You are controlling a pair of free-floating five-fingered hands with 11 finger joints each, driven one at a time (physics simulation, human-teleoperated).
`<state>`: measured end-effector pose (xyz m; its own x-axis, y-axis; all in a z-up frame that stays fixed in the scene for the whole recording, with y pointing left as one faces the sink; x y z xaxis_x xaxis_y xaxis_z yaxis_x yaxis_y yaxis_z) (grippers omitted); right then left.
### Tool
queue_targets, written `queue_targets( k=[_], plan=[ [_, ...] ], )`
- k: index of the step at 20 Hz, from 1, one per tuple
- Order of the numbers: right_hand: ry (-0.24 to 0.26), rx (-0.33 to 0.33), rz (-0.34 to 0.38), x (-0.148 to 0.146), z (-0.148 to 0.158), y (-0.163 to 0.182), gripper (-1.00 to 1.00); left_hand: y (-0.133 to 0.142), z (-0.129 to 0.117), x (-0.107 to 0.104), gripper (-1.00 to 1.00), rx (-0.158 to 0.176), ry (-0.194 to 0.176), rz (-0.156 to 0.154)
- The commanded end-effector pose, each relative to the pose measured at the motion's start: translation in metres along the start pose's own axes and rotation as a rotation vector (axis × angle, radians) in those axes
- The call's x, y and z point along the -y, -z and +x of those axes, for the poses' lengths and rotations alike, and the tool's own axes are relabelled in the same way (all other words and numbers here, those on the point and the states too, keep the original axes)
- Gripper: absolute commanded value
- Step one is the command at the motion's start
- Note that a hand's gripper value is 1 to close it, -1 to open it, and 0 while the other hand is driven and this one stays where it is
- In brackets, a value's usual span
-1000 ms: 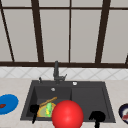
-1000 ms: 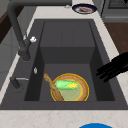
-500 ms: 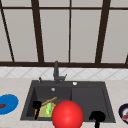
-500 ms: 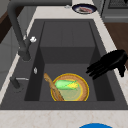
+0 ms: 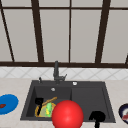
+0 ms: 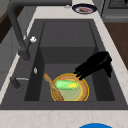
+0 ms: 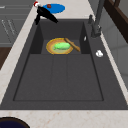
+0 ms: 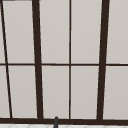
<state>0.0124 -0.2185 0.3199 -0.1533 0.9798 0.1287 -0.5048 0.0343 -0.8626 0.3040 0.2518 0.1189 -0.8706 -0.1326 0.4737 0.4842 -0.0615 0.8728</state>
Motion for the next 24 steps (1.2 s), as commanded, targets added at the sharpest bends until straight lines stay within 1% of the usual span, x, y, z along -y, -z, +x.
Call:
queue_targets(
  k=[1, 4, 5, 6, 7, 9, 10, 11, 13, 16, 18, 22, 24],
  plan=[
    [0.0, 0.0, 0.0, 0.0, 0.0, 0.0, 0.0, 0.007, -0.026, -0.001, -1.0, -0.001, -0.04, 0.065],
    [0.0, 0.0, 0.0, 0.0, 0.0, 0.0, 0.0, 0.013, -0.048, 0.001, -1.0, -0.005, -0.045, 0.068],
    [0.0, 0.0, 0.0, 0.0, 0.0, 0.0, 0.0, 0.017, -0.055, 0.003, -1.0, -0.008, -0.045, 0.077],
    [0.0, 0.0, 0.0, 0.0, 0.0, 0.0, 0.0, 0.019, -0.062, 0.004, -1.0, -0.003, -0.041, 0.083],
    [0.0, 0.0, 0.0, 0.0, 0.0, 0.0, 0.0, 0.02, -0.067, 0.005, -1.0, 0.003, -0.021, 0.1],
    [0.0, 0.0, 0.0, 0.0, 0.0, 0.0, 0.0, 0.022, -0.077, 0.005, -1.0, 0.012, -0.018, 0.115],
    [0.0, 0.0, 0.0, 0.0, 0.0, 0.0, 0.0, 0.024, -0.08, 0.005, -1.0, 0.016, -0.012, 0.124],
    [0.0, 0.0, 0.0, 0.0, 0.0, 0.0, 0.0, 0.024, -0.083, 0.006, -1.0, 0.021, 0.004, 0.134],
    [0.0, 0.0, 0.0, 0.0, 0.0, 0.0, 0.0, 0.026, -0.089, 0.007, -1.0, 0.03, 0.023, 0.15],
    [0.0, 0.0, 0.0, 0.0, 0.0, 0.0, 0.0, 0.028, -0.098, 0.008, -1.0, 0.044, 0.044, 0.165],
    [0.0, 0.0, 0.0, 0.0, 0.0, 0.0, 0.0, 0.03, -0.101, 0.009, -1.0, 0.051, 0.067, 0.179],
    [0.0, 0.0, 0.0, 0.0, 0.0, 0.0, 0.0, 0.032, -0.11, 0.011, -1.0, 0.062, 0.091, 0.208],
    [0.0, 0.0, 0.0, 0.0, 0.0, 0.0, 0.0, 0.032, -0.112, 0.015, -1.0, 0.052, 0.092, 0.231]
  ],
)
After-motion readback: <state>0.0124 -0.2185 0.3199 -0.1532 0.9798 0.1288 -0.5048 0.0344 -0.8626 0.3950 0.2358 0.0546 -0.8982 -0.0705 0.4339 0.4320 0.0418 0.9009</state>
